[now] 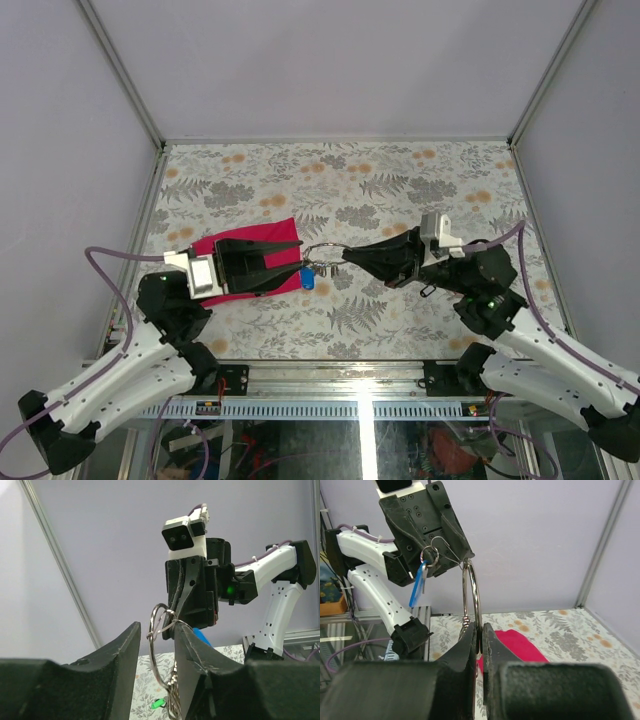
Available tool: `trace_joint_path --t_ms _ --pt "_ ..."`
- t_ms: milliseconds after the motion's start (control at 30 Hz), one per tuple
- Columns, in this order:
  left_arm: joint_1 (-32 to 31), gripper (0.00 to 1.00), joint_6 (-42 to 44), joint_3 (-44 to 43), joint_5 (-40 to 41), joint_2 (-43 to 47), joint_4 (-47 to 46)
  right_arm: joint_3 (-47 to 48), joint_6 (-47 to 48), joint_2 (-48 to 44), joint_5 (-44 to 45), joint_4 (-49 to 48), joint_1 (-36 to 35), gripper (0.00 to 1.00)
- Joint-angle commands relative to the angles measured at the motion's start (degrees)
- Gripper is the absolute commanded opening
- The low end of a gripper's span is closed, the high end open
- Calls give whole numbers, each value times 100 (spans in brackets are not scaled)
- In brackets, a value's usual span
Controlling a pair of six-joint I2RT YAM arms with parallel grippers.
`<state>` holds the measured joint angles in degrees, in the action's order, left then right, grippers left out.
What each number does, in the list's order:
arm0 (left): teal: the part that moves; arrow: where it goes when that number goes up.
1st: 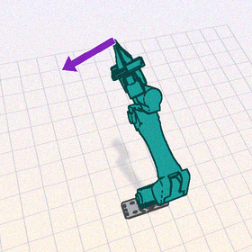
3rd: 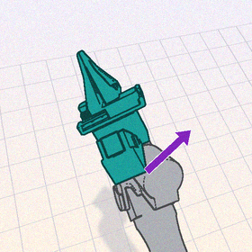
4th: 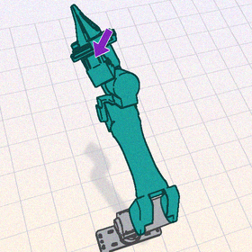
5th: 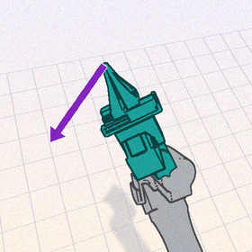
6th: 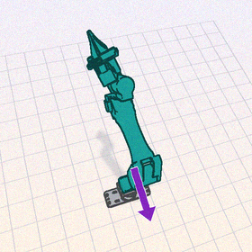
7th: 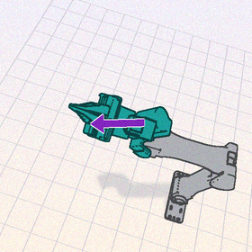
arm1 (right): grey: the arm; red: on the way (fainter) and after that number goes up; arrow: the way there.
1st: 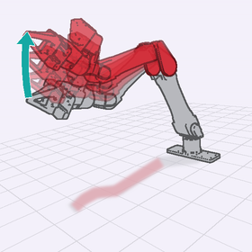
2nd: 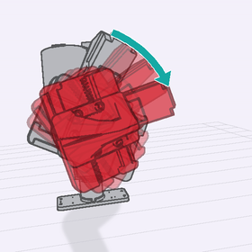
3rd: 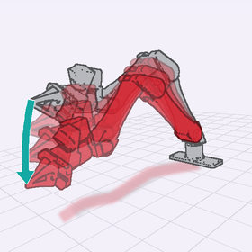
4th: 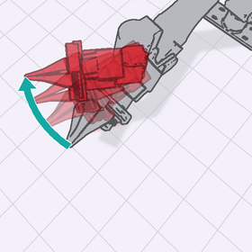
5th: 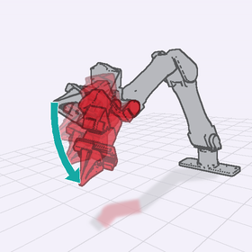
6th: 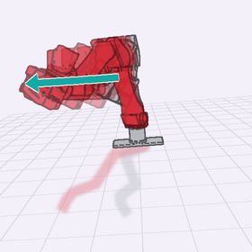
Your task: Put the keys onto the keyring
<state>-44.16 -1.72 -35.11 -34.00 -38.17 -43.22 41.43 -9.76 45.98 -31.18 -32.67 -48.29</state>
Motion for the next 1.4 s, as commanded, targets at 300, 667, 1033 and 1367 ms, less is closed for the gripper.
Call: trace_joint_path --t_ms 300,667,1033,1367 --pt "13 48 118 -99 644 624 797 932 979 -530 545 1892 13 0" --pt "8 53 467 -938 283 -1 2096 1293 1517 -271 59 2548 13 0" --pt "8 48 1346 -1845 -521 -703 3785 1914 2235 57 -146 3663 14 0" --pt "5 35 2009 -2394 -546 -1082 4821 2083 2529 212 -221 4207 13 0"
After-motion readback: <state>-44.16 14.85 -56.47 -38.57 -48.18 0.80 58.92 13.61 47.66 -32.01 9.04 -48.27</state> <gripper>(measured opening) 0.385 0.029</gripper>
